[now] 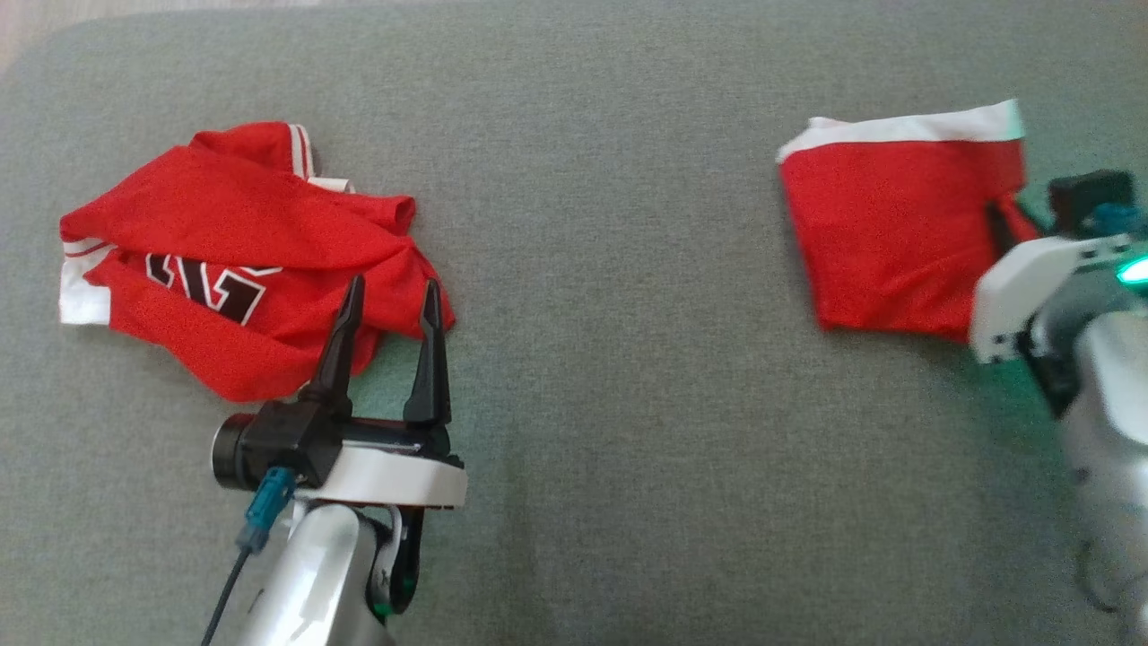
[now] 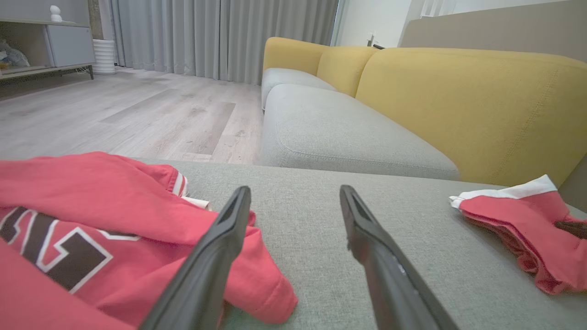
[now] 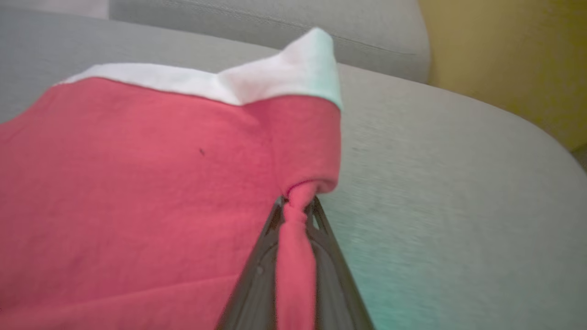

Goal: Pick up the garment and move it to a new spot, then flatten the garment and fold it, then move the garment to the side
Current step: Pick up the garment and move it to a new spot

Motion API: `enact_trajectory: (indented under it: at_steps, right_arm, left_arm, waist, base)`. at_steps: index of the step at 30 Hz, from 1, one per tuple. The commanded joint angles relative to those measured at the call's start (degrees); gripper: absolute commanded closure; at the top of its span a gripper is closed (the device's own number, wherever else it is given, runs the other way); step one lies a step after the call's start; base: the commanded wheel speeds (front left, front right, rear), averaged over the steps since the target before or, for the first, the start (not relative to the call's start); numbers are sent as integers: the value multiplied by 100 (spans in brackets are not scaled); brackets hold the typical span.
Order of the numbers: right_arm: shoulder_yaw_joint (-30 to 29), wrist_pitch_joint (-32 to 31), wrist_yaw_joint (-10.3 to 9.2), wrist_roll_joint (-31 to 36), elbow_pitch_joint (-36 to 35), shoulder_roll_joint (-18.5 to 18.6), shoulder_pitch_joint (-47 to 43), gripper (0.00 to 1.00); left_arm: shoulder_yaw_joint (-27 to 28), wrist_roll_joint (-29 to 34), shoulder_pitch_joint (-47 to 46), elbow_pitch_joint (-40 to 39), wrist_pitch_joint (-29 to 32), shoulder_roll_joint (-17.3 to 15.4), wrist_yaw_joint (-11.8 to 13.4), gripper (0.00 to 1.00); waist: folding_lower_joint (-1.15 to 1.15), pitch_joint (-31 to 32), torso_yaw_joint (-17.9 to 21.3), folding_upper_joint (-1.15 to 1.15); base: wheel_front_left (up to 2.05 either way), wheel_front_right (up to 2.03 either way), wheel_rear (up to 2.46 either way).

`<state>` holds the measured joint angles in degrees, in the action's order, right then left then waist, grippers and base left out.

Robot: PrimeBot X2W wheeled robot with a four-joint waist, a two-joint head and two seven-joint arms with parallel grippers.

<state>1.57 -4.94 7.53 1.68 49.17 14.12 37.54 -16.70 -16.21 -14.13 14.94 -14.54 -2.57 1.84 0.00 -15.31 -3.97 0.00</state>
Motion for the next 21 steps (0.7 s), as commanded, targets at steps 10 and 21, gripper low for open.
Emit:
enact_trajectory:
  at_steps: [10,21]
  right_arm:
    - [1315,-282,-4,-506,-305,2189,10,100]
    - [991,-218,-4,-494,10,2743,10,100]
  left_arm:
    - [158,-58,-164,-260,-46,-31,19,0]
    - [235,-4,-223,-233,-46,-31,-12,0]
  waist:
    - [0,-164,-52,0]
    - [0,-283,-150,0]
  base:
    - [0,0,0]
    - [0,0,0]
